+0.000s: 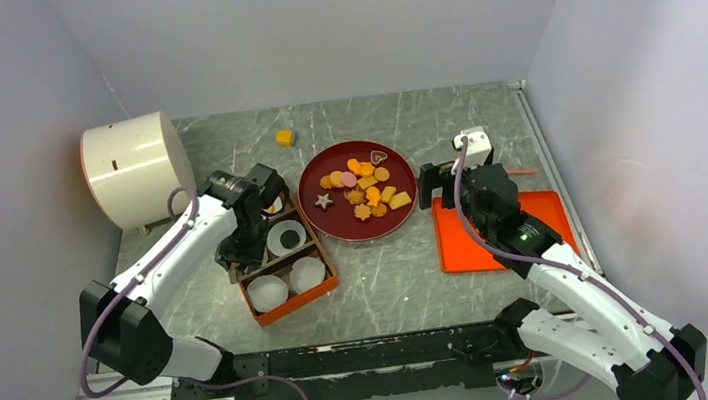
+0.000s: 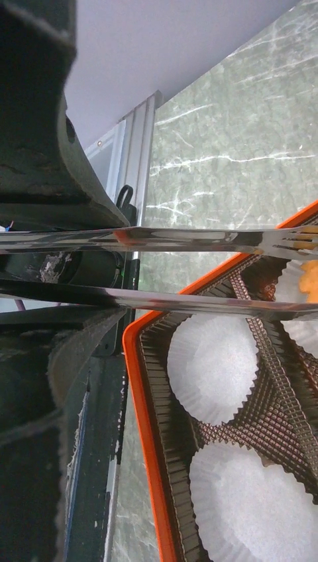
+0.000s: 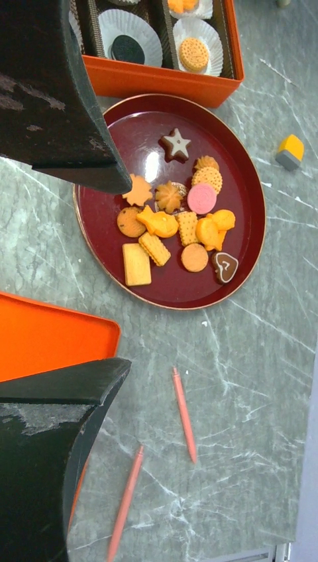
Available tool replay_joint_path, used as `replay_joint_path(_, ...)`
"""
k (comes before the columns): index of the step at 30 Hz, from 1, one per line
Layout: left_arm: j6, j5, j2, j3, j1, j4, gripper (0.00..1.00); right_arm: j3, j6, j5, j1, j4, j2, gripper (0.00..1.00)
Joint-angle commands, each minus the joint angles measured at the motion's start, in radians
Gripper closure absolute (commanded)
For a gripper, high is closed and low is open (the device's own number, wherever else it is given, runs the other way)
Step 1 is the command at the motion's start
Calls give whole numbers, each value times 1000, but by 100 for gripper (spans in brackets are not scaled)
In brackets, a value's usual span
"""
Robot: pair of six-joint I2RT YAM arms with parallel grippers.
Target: Pack the cookies
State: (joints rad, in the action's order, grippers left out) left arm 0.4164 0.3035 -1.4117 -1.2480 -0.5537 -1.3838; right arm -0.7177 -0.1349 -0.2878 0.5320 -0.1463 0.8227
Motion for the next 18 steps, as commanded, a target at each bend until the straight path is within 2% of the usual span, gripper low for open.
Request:
replay_joint_path(1, 14, 14, 0, -24, 4, 10, 53, -10, -6, 0, -3, 57, -17, 0)
replay_joint_path(18, -23, -2, -1, -223, 3, -23, 53, -23, -2, 0, -3, 63, -3, 0)
